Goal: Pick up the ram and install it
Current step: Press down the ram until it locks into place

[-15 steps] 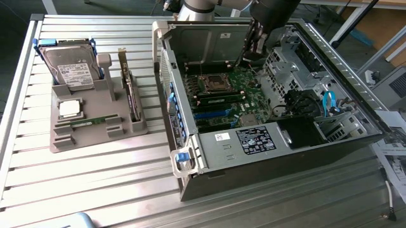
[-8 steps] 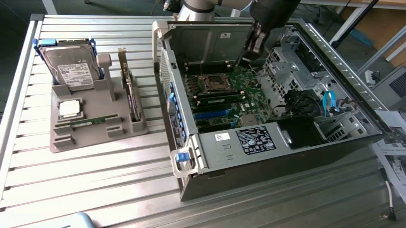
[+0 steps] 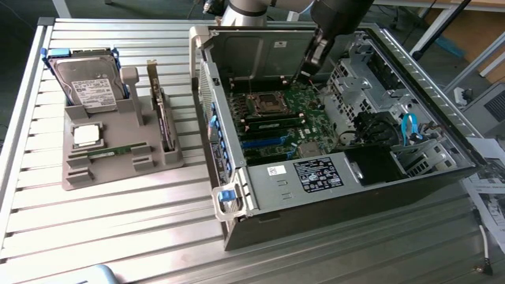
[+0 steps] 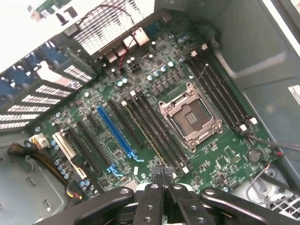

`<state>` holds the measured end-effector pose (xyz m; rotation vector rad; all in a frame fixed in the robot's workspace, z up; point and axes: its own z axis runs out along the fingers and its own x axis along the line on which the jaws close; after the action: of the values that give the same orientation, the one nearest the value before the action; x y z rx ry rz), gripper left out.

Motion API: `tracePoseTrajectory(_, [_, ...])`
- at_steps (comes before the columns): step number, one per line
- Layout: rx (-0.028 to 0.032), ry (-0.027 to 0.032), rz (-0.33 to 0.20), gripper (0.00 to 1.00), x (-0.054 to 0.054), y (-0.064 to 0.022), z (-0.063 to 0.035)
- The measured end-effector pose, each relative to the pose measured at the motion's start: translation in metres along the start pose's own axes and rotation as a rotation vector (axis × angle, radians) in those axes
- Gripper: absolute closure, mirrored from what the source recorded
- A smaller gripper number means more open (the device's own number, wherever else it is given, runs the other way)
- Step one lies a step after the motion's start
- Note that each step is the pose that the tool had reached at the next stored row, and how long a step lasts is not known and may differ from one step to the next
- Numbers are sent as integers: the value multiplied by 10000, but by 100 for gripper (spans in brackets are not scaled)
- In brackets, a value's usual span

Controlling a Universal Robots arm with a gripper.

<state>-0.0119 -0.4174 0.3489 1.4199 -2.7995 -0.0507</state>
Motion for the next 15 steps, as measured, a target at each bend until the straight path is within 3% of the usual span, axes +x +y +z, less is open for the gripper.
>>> tracePoseTrajectory(15, [25, -58, 1939, 90, 0, 0, 0])
